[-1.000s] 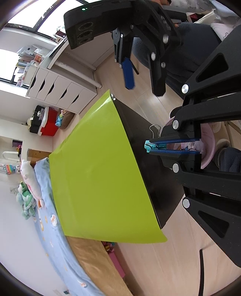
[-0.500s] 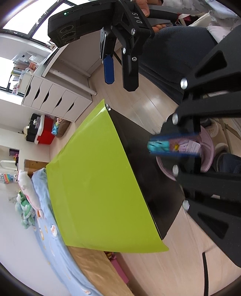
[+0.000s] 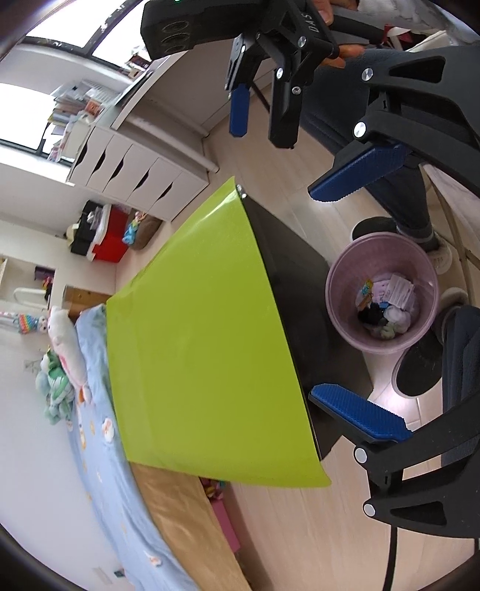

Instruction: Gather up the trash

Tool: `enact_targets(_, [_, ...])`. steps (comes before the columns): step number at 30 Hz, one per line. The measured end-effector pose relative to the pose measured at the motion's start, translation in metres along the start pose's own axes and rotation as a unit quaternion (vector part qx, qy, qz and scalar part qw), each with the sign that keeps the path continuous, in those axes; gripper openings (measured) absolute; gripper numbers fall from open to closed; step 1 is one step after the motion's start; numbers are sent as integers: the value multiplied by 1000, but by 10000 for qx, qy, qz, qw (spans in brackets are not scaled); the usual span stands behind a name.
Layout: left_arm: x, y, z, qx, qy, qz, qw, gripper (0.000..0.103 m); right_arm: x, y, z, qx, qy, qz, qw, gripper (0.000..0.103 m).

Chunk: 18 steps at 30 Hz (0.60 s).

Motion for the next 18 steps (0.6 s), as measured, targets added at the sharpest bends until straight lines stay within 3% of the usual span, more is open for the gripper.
enact_targets(7, [6, 16, 10, -216, -45, 100, 9997, 95, -1, 7, 12, -198, 50, -336, 9992, 100])
enact_targets(18, [12, 50, 47, -751, -293, 392, 9960, 95, 1, 35, 55, -755, 170, -444, 9960, 100])
Point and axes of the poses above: each gripper's, at about its wrist camera, not at the fingertips, and y roughly against the way its jaws point, x to its left, z to its top, the point moved 3 cm from there along -y, roughly the way its jaws point, and after that the axes turned 8 degrees about -z, right-handed, at the moved point
